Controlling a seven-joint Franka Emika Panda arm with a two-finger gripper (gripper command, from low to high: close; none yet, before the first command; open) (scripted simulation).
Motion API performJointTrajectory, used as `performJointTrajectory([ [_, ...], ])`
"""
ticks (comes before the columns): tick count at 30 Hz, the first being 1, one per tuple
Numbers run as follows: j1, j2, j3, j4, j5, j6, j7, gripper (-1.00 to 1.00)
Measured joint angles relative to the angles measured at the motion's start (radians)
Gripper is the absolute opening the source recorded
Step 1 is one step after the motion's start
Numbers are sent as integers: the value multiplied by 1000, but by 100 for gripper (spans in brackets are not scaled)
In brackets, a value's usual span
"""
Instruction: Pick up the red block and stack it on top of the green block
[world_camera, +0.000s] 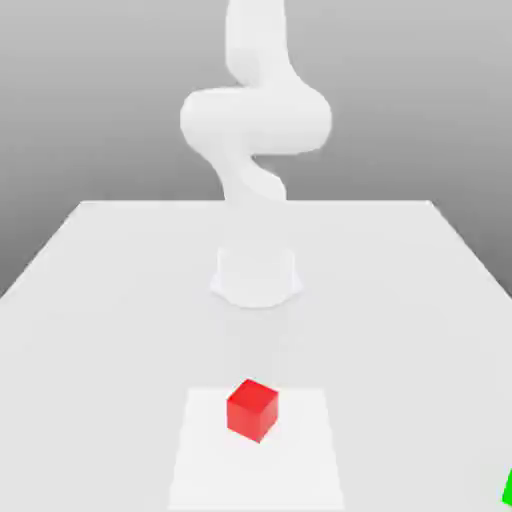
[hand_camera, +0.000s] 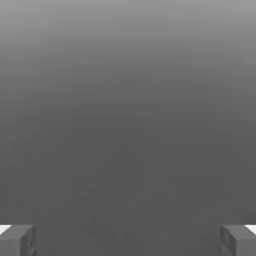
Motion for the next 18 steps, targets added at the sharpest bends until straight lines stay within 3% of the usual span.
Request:
performJointTrajectory([
  [9,155,231,-174,-138,90,130,-344,0],
  [18,276,465,-272,-274,145,258,-657,0],
])
